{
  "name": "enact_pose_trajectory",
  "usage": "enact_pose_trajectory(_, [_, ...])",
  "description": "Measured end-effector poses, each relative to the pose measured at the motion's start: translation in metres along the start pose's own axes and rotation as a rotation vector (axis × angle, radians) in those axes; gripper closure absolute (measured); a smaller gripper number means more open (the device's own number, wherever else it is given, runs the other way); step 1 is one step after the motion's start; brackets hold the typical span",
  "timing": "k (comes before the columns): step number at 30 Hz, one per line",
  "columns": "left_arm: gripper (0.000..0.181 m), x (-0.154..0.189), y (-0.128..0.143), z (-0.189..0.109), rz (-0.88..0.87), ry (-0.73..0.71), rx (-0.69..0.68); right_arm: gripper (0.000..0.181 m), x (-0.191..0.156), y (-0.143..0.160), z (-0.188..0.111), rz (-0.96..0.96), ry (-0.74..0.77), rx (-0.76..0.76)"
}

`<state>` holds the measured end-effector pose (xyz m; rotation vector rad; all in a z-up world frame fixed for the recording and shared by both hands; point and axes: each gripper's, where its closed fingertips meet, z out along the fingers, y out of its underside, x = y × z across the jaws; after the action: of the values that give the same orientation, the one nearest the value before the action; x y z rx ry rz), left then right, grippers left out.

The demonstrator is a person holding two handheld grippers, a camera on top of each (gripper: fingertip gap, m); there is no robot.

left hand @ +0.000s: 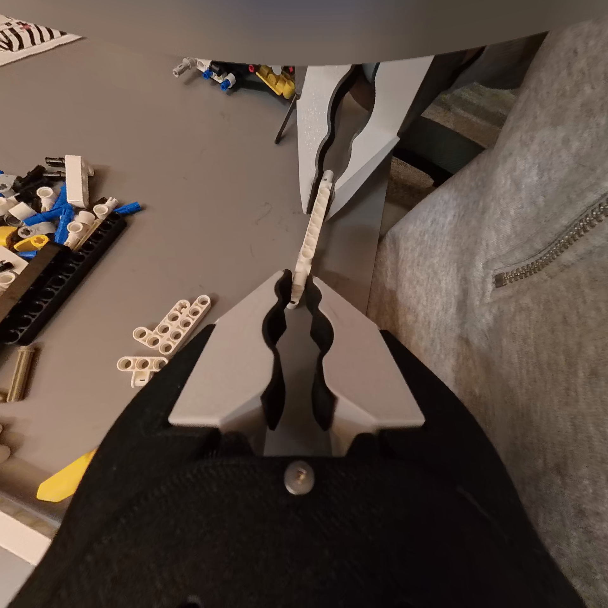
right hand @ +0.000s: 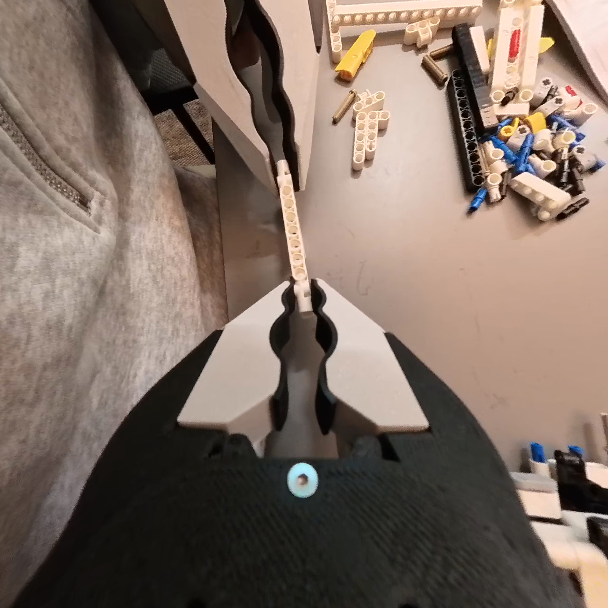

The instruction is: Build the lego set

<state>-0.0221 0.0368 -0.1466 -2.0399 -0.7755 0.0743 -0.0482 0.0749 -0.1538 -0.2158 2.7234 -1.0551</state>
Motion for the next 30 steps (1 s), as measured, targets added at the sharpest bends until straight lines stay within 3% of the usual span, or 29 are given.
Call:
enact_pose_trajectory(15, [0.172, -0.003, -0.001, 0.002, -0.097, 0.014, 0.018, 0.175, -0.001, 0.001, 0.001, 0.002, 0.002, -0.046])
enact_pose_trajectory(20, [0.172, 0.003, -0.002, 0.005, -0.075, 0.016, 0.012, 0.176, -0.002, 0.012, 0.008, -0.113, 0.037, -0.147])
enact_pose_trajectory(22, [0.172, 0.002, -0.001, 0.005, -0.021, -0.051, -0.038, 0.175, 0.000, 0.012, 0.007, -0.112, 0.052, -0.143])
enact_pose_trajectory(27, [0.173, 0.002, -0.003, 0.006, -0.037, -0.012, -0.002, 0.175, -0.001, 0.011, 0.006, -0.023, 0.056, -0.084])
enact_pose_trajectory(30, [0.173, 0.001, -0.003, 0.005, -0.039, -0.008, 0.010, 0.161, -0.002, 0.009, 0.005, -0.005, 0.064, -0.061])
